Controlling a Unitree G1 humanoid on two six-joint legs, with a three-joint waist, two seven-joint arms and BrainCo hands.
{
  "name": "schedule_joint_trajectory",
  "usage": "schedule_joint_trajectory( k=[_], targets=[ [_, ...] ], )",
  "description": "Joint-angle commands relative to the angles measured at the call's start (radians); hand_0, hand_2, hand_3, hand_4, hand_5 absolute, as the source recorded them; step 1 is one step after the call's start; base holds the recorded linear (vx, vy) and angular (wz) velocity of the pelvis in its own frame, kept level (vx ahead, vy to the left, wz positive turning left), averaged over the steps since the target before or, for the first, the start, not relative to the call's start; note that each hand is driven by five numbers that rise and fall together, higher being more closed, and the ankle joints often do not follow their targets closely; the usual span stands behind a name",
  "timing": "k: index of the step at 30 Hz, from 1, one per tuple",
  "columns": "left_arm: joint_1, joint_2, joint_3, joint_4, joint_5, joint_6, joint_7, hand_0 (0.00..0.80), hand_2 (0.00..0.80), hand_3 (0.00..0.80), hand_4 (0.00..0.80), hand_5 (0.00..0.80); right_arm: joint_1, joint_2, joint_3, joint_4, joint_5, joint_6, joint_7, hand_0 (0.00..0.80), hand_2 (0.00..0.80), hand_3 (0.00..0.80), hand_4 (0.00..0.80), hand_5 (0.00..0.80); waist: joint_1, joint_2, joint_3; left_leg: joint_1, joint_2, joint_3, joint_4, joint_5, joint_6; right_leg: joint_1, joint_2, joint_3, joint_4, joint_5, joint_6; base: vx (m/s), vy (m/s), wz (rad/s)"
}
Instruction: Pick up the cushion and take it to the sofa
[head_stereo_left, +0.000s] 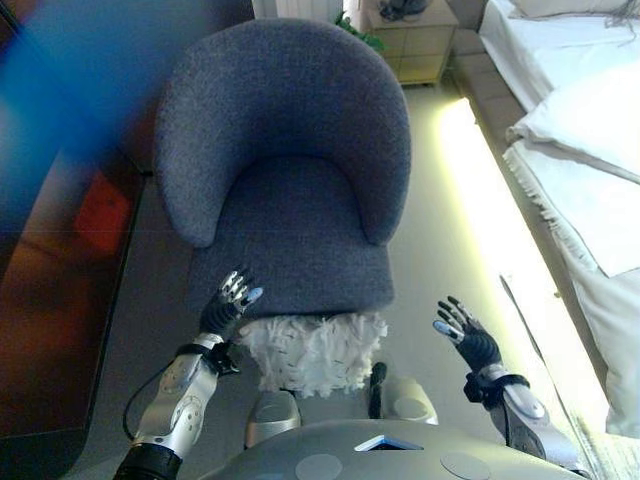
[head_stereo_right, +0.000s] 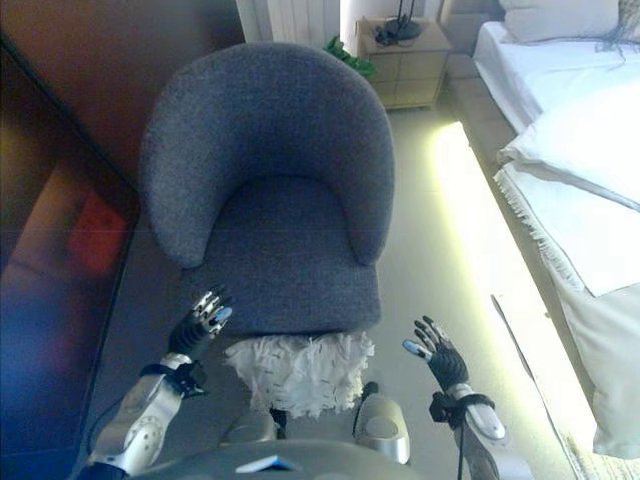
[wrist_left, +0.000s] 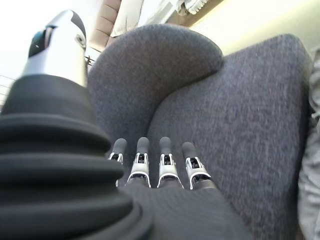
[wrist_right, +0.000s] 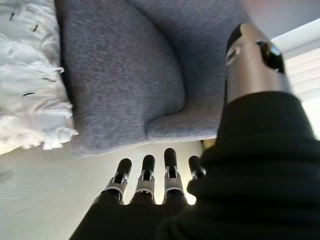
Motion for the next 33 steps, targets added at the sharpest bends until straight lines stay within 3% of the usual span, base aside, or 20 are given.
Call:
schedule_joint_trajectory(
  k=[1, 4, 7, 10, 14, 18, 24, 29, 33],
  targets=[
    [-0.024, 0.048, 0.020, -0.025, 0.013, -0.052, -0.017, 0.000, 0.000, 0.000, 0.000, 0.000, -0.029, -0.003, -0.017, -0.036, -0.031, -0.041, -0.014, 0.000, 0.000, 0.000, 0.000, 0.000, 0.014, -0.033, -0.006, -0.049, 0.027, -0.021, 0.059, -0.009, 0.002, 0.077, -0.073, -0.018, -0.079, 0.067, 0.076, 0.000, 0.129, -0.19],
    [-0.071, 0.064, 0.010, 0.014, 0.043, -0.061, -0.010, 0.000, 0.000, 0.000, 0.000, 0.000, -0.083, 0.012, -0.004, 0.014, -0.005, -0.055, -0.030, 0.000, 0.000, 0.000, 0.000, 0.000, 0.031, -0.044, 0.015, -0.099, 0.021, -0.004, 0.118, -0.044, 0.020, 0.047, -0.111, -0.030, -0.057, 0.079, 0.080, -0.069, 0.117, -0.21],
    [-0.124, 0.071, 0.002, 0.055, 0.073, -0.055, 0.004, 0.000, 0.000, 0.000, 0.000, 0.000, -0.151, 0.040, 0.020, 0.071, -0.022, -0.054, -0.072, 0.000, 0.000, 0.000, 0.000, 0.000, 0.062, -0.051, 0.034, -0.145, 0.021, 0.020, 0.168, -0.065, 0.038, 0.032, -0.149, -0.073, -0.016, 0.082, 0.073, -0.046, 0.062, -0.16],
    [-0.198, 0.080, -0.004, 0.104, 0.085, -0.053, 0.032, 0.000, 0.000, 0.000, 0.000, 0.000, -0.240, 0.060, 0.052, 0.155, -0.035, -0.052, -0.123, 0.000, 0.000, 0.000, 0.000, 0.000, 0.095, -0.059, 0.061, -0.204, 0.035, 0.020, 0.248, -0.112, 0.033, 0.032, -0.186, -0.099, -0.011, 0.097, 0.081, -0.082, -0.043, -0.37],
    [-0.339, 0.083, -0.035, 0.200, 0.127, -0.079, 0.095, 0.000, 0.000, 0.000, 0.000, 0.000, -0.387, 0.081, 0.087, 0.281, -0.059, -0.054, -0.175, 0.000, 0.000, 0.000, 0.000, 0.000, 0.107, -0.068, 0.118, -0.328, 0.064, -0.014, 0.353, -0.136, 0.016, -0.023, -0.219, -0.064, -0.036, 0.154, 0.091, -0.190, -0.149, -0.10],
    [-0.474, 0.071, -0.105, 0.310, 0.167, -0.149, 0.167, 0.000, 0.000, 0.000, 0.000, 0.000, -0.532, 0.079, 0.126, 0.343, -0.065, -0.055, -0.210, 0.000, 0.000, 0.000, 0.000, 0.000, 0.115, -0.072, 0.189, -0.488, 0.114, -0.065, 0.461, -0.137, -0.021, -0.110, -0.200, -0.051, 0.005, 0.118, 0.087, -0.219, -0.172, -0.07],
    [-0.586, 0.042, -0.127, 0.406, 0.185, -0.172, 0.225, 0.000, 0.000, 0.000, 0.000, 0.000, -0.683, 0.033, 0.139, 0.374, -0.040, -0.012, -0.202, 0.000, 0.000, 0.000, 0.000, 0.000, 0.104, -0.064, 0.264, -0.631, 0.145, -0.096, 0.561, -0.133, -0.053, -0.269, -0.181, -0.016, 0.175, 0.014, 0.074, -0.100, -0.076, -0.04],
    [-0.665, 0.017, -0.123, 0.483, 0.165, -0.164, 0.251, 0.000, 0.000, 0.000, 0.000, 0.000, -0.830, 0.004, 0.148, 0.445, -0.004, 0.050, -0.168, 0.000, 0.000, 0.000, 0.000, 0.000, 0.102, -0.030, 0.311, -0.743, 0.150, -0.113, 0.637, -0.145, -0.054, -0.451, -0.181, 0.023, 0.349, -0.039, 0.048, -0.088, -0.004, 0.14],
    [-0.717, -0.007, -0.108, 0.546, 0.159, -0.189, 0.243, 0.000, 0.000, 0.000, 0.000, 0.000, -0.936, -0.038, 0.144, 0.514, -0.017, 0.059, -0.137, 0.000, 0.000, 0.000, 0.000, 0.000, 0.097, 0.008, 0.335, -0.839, 0.143, -0.129, 0.721, -0.170, -0.045, -0.618, -0.194, 0.064, 0.516, -0.074, 0.025, -0.062, 0.039, -0.06]
  ],
)
